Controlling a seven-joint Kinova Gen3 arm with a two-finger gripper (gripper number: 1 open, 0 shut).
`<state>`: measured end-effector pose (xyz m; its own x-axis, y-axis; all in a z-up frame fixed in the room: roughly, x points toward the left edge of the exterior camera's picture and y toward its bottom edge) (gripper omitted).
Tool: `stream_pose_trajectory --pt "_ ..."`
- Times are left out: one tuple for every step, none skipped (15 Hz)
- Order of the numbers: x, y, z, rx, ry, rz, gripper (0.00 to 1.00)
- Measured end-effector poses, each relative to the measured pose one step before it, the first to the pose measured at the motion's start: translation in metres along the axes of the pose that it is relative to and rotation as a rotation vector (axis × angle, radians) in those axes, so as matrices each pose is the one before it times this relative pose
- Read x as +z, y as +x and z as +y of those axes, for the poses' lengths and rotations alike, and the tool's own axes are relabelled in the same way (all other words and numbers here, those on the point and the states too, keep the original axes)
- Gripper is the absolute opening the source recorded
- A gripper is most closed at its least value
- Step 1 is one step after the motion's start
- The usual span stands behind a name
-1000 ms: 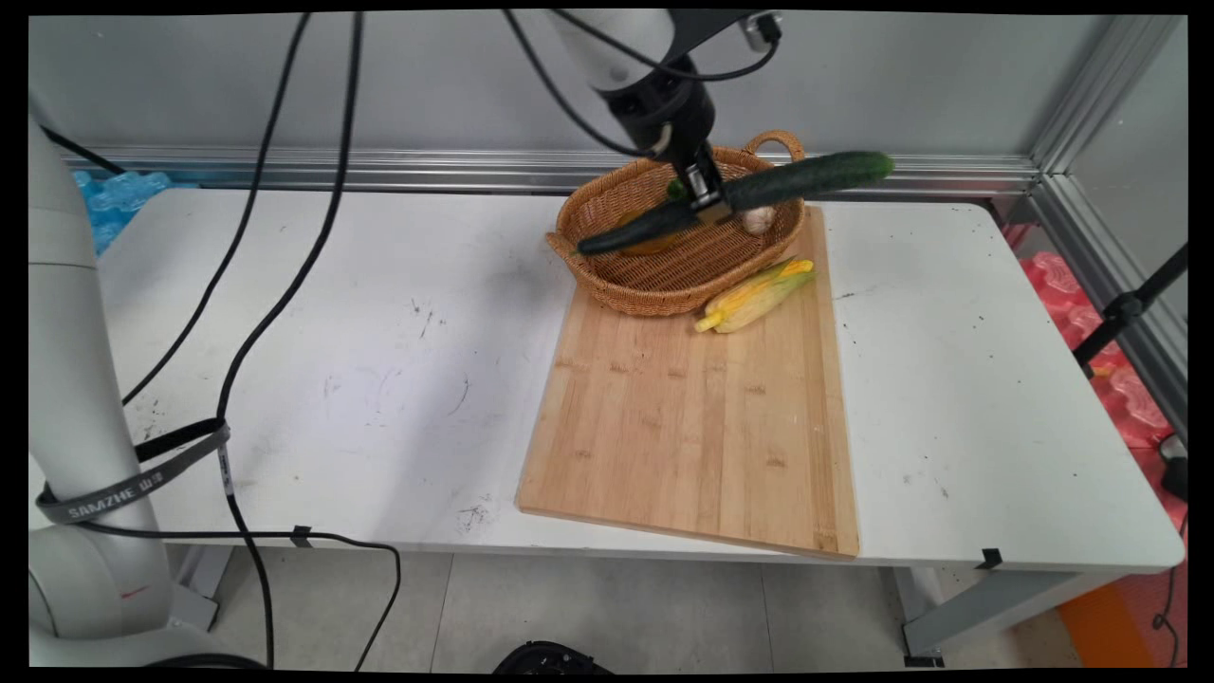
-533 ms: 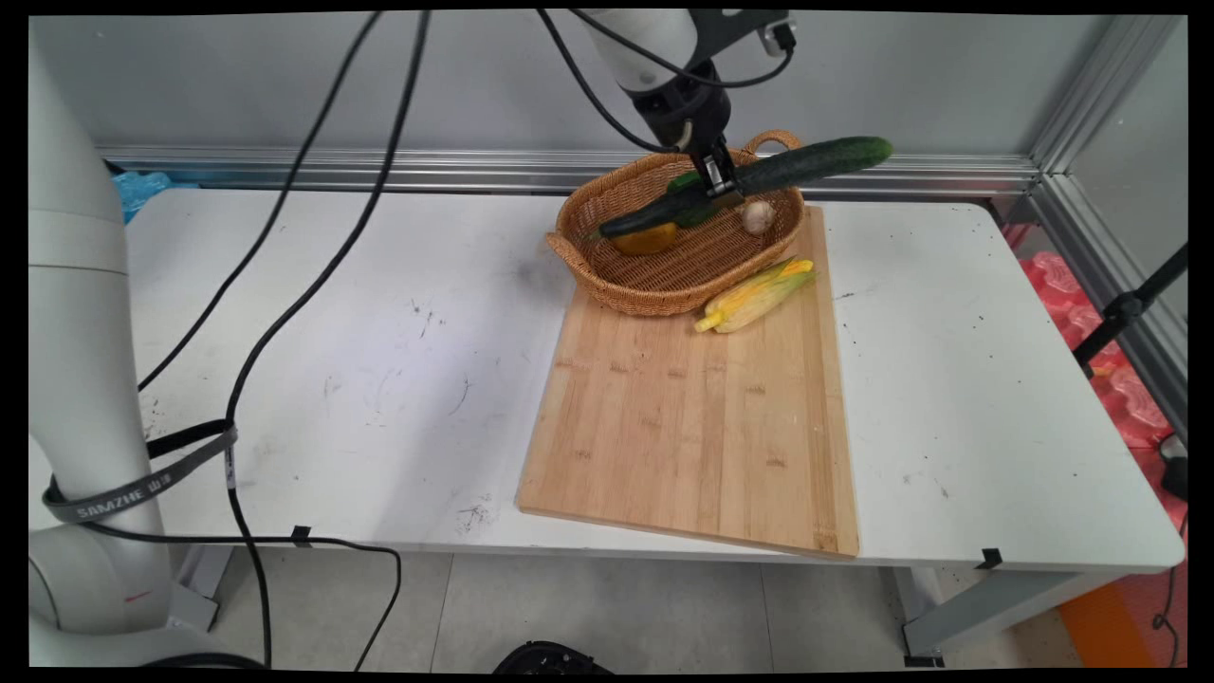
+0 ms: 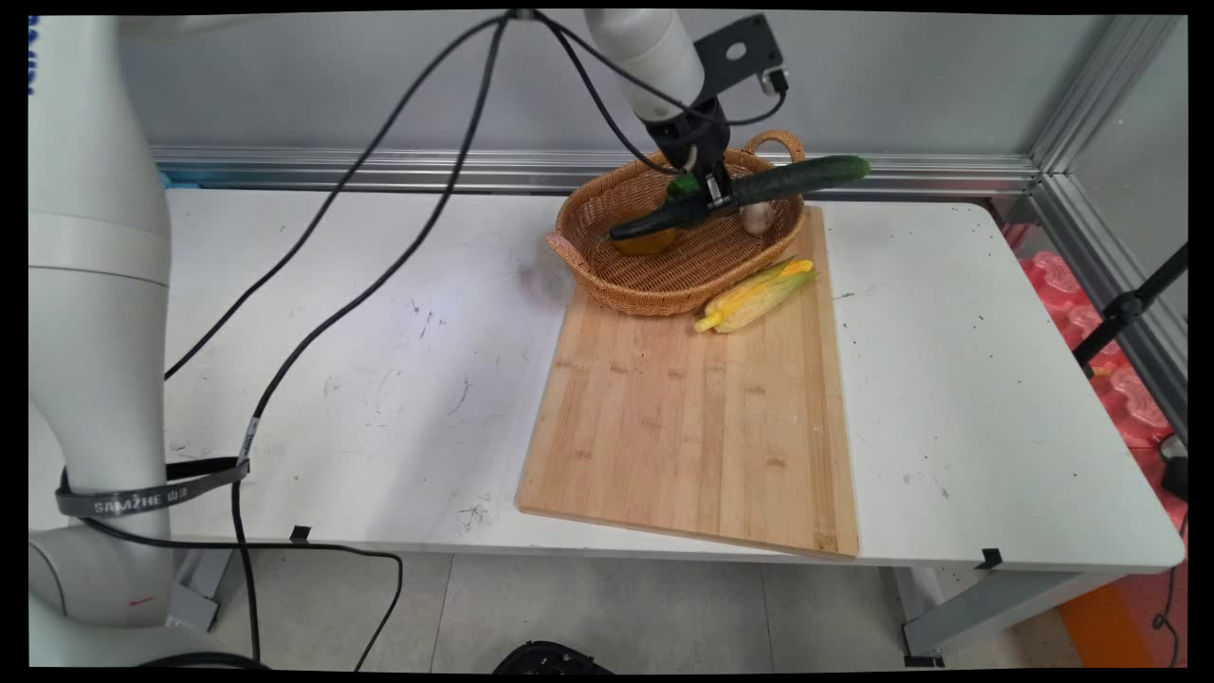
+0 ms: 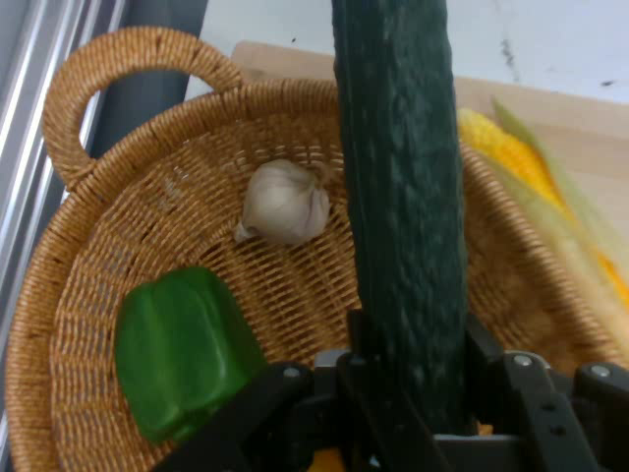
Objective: Place the picked object in the vegetable basket
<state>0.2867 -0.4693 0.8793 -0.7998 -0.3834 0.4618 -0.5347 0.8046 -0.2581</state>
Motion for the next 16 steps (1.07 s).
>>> stream_pose_trajectory --pt "0.00888 -0.00214 -0.00242 0.00123 -0.00204 -0.00253 0.00" --pt "0.00985 -0.00290 -0.00240 0.00035 -0.00336 -0.00268 0.00" --pt "0.00932 -0.00290 -0.00191 -0.00101 -0.00417 -0.00263 0.00" --pt "0.00751 -0.00234 -0.00142 -0.00157 -0.00365 -0.00204 0.00" --pt "0.00809 -0.00285 -0.00166 -0.00333 -0.00393 -0.00161 0.00" --pt "0.00708 -0.00263 -0.00144 -0.00495 -0.00444 -0.00113 0.00" --pt "0.00535 -0.00198 -0.00110 -0.00430 -0.00372 -0.00018 0.00" --pt "0.00514 -0.00237 -0.00097 -0.00570 -0.00513 0.00021 0.00" --pt "0.00382 -0.00240 -0.00093 -0.00533 -0.00460 0.00085 0.00" --pt "0.00239 -0.00206 -0.00082 -0.00443 -0.00348 0.00121 0.00" --pt "0.00163 -0.00254 -0.00086 -0.00452 -0.00432 0.00260 1.00" --pt "0.00022 -0.00184 -0.00037 -0.00194 -0.00296 0.00186 1.00" --pt "-0.00026 -0.00157 -0.00039 -0.00138 -0.00223 0.00227 1.00" --pt "-0.00138 -0.00125 -0.00056 -0.00178 -0.00149 0.00452 1.00" --pt "-0.00263 -0.00048 -0.00036 -0.00024 -0.00145 0.00533 1.00" --pt "-0.00269 0.00013 -0.00013 0.00094 -0.00174 0.00534 1.00"
